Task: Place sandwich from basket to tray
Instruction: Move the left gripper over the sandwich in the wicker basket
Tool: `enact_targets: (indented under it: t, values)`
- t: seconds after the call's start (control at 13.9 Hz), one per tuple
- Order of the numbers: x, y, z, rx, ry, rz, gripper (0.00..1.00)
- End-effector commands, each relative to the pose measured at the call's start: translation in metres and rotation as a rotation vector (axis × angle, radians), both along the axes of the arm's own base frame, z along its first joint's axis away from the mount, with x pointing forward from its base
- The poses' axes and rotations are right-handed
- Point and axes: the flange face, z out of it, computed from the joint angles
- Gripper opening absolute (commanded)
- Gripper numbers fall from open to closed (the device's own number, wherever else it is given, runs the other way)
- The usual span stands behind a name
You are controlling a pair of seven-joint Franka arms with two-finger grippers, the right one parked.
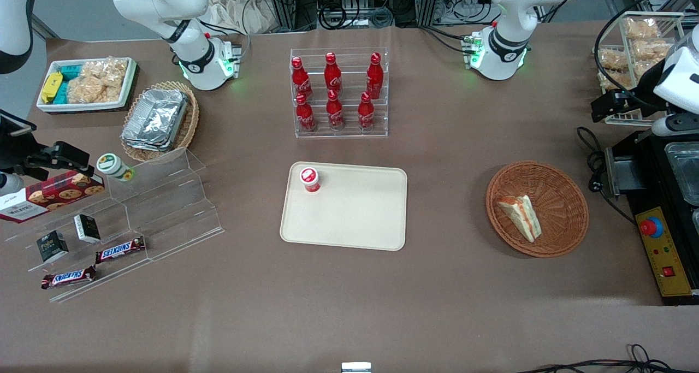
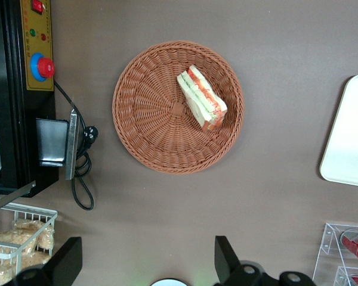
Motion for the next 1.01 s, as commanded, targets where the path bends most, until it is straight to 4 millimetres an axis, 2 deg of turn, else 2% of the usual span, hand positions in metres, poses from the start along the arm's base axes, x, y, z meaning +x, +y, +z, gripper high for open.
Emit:
enact_targets:
  t: [0.0, 0.07, 0.22, 0.36, 0.51, 0.79, 0.94]
  values:
    - [-0.004, -0.01, 0.011, -0.012, -0.017, 0.015, 1.0]
    - [-0.002, -0.01, 0.013, -0.018, -0.024, 0.017, 1.0]
    - [0.001, -0.009, 0.004, -0.018, -0.006, 0.031, 1.0]
    - [0.016, -0.008, -0.023, -0.053, 0.04, 0.112, 1.0]
    - [0.043, -0.01, -0.063, -0.088, 0.048, 0.224, 1.0]
    - [0.09, -0.012, -0.17, -0.088, 0.079, 0.341, 1.0]
    - [0.107, -0.013, -0.22, -0.077, 0.087, 0.391, 1.0]
